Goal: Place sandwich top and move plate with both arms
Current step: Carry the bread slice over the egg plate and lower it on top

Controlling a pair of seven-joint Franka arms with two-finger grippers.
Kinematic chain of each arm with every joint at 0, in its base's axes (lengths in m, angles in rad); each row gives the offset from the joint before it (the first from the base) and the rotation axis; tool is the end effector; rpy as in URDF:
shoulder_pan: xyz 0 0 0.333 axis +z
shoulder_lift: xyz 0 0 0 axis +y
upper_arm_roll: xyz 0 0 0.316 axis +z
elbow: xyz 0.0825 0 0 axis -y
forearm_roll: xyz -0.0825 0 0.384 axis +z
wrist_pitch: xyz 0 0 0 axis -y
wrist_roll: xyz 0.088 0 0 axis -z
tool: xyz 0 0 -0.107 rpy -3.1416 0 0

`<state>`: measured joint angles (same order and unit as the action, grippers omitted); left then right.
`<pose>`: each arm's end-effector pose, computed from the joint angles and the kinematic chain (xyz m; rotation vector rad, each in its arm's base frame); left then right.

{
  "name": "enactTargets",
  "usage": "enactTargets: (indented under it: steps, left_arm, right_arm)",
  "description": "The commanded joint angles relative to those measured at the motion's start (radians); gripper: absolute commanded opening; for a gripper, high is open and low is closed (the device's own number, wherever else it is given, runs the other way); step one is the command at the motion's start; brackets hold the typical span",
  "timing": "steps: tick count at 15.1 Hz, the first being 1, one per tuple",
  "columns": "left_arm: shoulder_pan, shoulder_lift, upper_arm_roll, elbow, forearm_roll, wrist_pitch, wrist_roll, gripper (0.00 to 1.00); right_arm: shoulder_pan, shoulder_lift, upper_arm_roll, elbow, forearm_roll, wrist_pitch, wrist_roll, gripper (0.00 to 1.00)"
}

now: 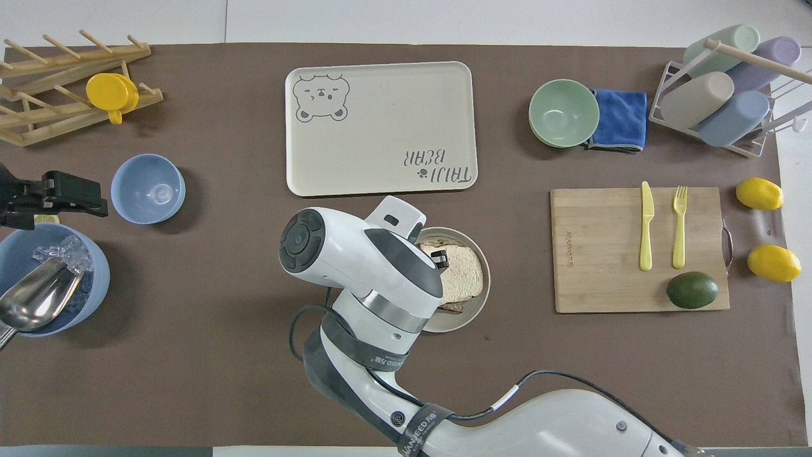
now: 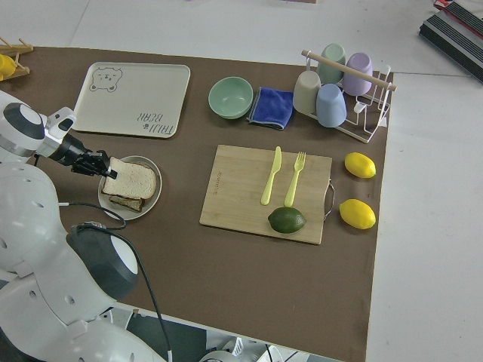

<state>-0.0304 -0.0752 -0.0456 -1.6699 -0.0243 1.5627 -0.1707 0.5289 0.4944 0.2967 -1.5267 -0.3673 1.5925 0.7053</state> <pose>0.5271 -0.0437 0.6178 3.1208 0.1485 -0.0537 0.4809 0.4279 0.3579 2.6880 0.2687 -0.1913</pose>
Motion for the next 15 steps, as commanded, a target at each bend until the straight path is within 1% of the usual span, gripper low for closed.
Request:
enactTargets:
  steps: [1,3,6,7,8,9,11,13,15]
  left_arm:
    - [0.009,-0.026,-0.002,-0.027,-0.005,-0.004,0.002,1.0]
    - [0.009,-0.028,-0.002,-0.03,-0.006,0.0,0.005,1.0]
    - [0.01,-0.041,-0.002,-0.057,-0.006,0.008,0.008,1.0]
    - [0.01,-0.046,-0.002,-0.066,-0.006,0.013,0.008,1.0]
    - [0.01,-0.046,-0.003,-0.07,-0.008,0.017,0.01,1.0]
    - [0.01,-0.048,-0.002,-0.074,-0.009,0.019,0.01,1.0]
    - [0.01,-0.055,-0.002,-0.091,-0.011,0.042,0.01,1.0]
    - [0.009,-0.063,-0.002,-0.108,-0.011,0.053,0.01,1.0]
    - [0.009,-0.064,-0.002,-0.111,-0.02,0.054,0.01,1.0]
  right_arm:
    - [-0.02,-0.03,0.009,-0.044,0.016,0.032,0.022,0.0]
    - [-0.021,-0.028,0.009,-0.049,0.028,0.063,0.075,0.0]
    - [-0.018,-0.03,0.009,-0.056,0.065,0.09,0.089,0.0]
    - [-0.018,-0.03,0.009,-0.056,0.068,0.09,0.091,0.06]
    - [-0.018,-0.03,0.009,-0.056,0.07,0.092,0.098,0.07]
    - [-0.017,-0.03,0.009,-0.055,0.08,0.092,0.108,0.16]
    - [-0.012,-0.031,0.009,-0.052,0.093,0.092,0.112,0.52]
    - [-0.01,-0.031,0.009,-0.046,0.091,0.093,0.111,1.0]
    - [-0.012,-0.03,0.009,-0.021,0.096,0.089,0.111,1.0]
